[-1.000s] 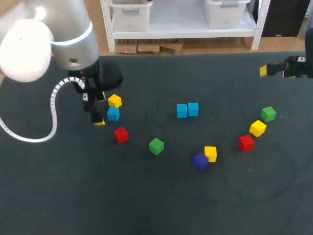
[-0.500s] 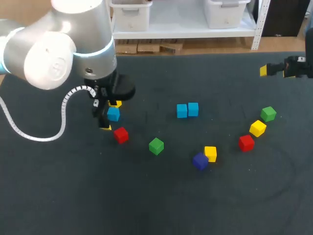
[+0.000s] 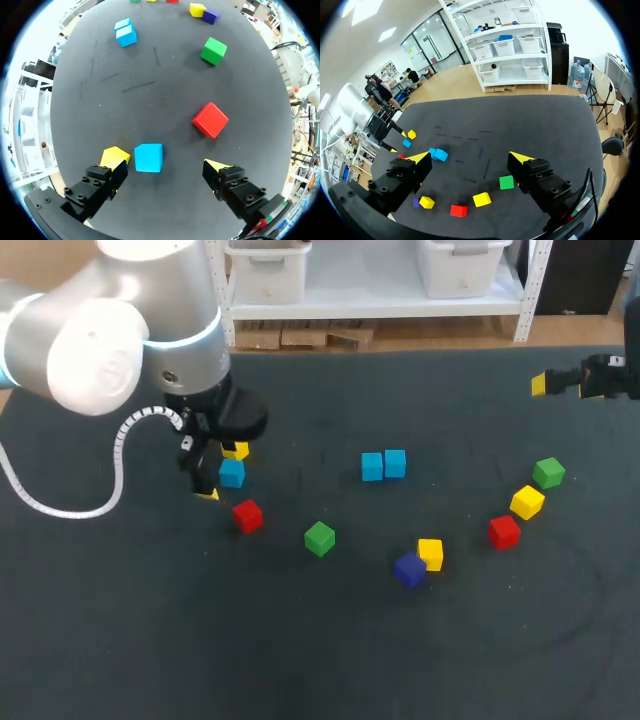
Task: Place the blue cubes, place green cubes on the blue cubes, place the yellow cubes on the green cubes, then place the red cubes on the yellow cubes, and place purple cube on the red cubes.
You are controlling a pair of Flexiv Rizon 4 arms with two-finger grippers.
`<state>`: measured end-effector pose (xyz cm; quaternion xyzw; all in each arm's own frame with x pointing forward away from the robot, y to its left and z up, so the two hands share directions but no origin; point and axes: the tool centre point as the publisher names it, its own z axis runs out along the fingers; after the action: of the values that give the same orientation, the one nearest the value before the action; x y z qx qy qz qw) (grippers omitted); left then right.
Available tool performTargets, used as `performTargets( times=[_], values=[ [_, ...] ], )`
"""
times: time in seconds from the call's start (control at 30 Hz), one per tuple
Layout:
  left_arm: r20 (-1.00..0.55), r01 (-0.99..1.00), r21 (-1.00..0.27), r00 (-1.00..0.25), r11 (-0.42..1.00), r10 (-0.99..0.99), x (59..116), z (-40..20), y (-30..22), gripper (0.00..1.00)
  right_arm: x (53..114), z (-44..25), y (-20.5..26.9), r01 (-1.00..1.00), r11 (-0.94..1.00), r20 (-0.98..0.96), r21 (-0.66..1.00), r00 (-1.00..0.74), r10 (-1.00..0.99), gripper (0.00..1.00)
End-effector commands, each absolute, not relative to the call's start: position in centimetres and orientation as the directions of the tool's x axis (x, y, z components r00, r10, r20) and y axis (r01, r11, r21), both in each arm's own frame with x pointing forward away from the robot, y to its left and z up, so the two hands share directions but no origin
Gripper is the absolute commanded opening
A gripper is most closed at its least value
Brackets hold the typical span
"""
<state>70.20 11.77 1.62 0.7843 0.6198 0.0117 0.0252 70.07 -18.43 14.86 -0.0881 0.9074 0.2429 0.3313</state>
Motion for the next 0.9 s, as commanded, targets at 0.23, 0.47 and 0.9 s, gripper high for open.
performTargets(
  times=[0.23, 0.47, 0.9],
  values=[
    [-0.005, 0.980, 0.020, 0.200, -0.200, 0.980, 72.2, 0.3, 11.0, 1.00, 70.0, 14.9, -18.5, -0.321, 0.866, -0.644, 0.383, -0.765, 0.001, 1.00],
    [0.007, 0.985, 0.013, 0.173, -0.173, 0.985, 73.0, -0.3, 11.4, 0.91, 70.0, 14.9, -18.5, -0.321, 0.866, -0.644, 0.383, -0.765, 0.001, 1.00],
    [-0.017, 0.976, -0.012, 0.218, -0.218, 0.976, 72.1, -0.6, 11.0, 0.47, 70.0, 14.9, -18.5, -0.321, 0.866, -0.644, 0.383, -0.765, 0.001, 1.00]
  ],
)
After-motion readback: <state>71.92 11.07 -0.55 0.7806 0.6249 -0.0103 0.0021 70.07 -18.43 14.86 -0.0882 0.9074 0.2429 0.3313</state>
